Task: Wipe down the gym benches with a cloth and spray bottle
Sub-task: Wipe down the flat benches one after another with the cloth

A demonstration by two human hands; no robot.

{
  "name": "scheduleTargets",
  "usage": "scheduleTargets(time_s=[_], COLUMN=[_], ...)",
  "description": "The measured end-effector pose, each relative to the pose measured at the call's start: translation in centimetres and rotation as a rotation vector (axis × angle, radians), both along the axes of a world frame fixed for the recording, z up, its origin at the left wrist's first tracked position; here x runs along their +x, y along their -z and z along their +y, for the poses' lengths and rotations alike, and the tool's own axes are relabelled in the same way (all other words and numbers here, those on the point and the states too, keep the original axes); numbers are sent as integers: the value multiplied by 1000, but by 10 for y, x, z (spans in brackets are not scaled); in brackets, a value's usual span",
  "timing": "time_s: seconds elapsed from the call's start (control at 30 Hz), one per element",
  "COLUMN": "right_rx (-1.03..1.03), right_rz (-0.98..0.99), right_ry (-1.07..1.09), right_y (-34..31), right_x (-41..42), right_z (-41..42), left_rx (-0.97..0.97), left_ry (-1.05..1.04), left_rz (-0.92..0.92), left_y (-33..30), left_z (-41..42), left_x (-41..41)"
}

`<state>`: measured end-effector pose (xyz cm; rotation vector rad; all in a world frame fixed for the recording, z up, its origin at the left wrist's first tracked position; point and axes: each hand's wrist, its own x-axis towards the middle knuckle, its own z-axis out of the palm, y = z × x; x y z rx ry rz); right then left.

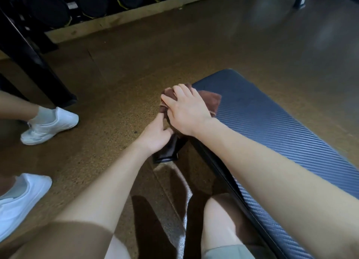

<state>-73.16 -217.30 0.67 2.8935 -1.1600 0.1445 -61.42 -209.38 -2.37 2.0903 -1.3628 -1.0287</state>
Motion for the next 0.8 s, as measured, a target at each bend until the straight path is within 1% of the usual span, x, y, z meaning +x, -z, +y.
scheduleTargets(time_s=[0.1,0.17,0.23,0.3,0.4,0.5,0.6,0.7,0.8], right_rx=[17,29,85,125,106,84,62,47,38], right_rz=[-109,-111,-126,-147,-138,-125,-79,-48,-71], right_ry=[0,1,1,20,54,24,32,32,3], right_y=[0,2,0,1,3,7,5,1,-1], right_x=[-37,-82,-124,-142,-123,-88,-52,-29,-38], right_z=[23,55,79,77,34,-28,-75,-95,-105], left_rx=[-91,-139,-179,-190,-216,-278,-287,-227,-209], left_ry=[-116,-177,-218,-243,-271,-283,-316,-311,-300], left_rz=[115,167,175,143,89,-18,-43,-150,-197], left_y=[-9,-15,-19,-22,-12,5,10,9,7], left_z=[0,-2,-9,-16,-21,-20,-23,-25,-23], left_x=[-6,-11,-20,-35,-62,-76,-80,-80,-79])
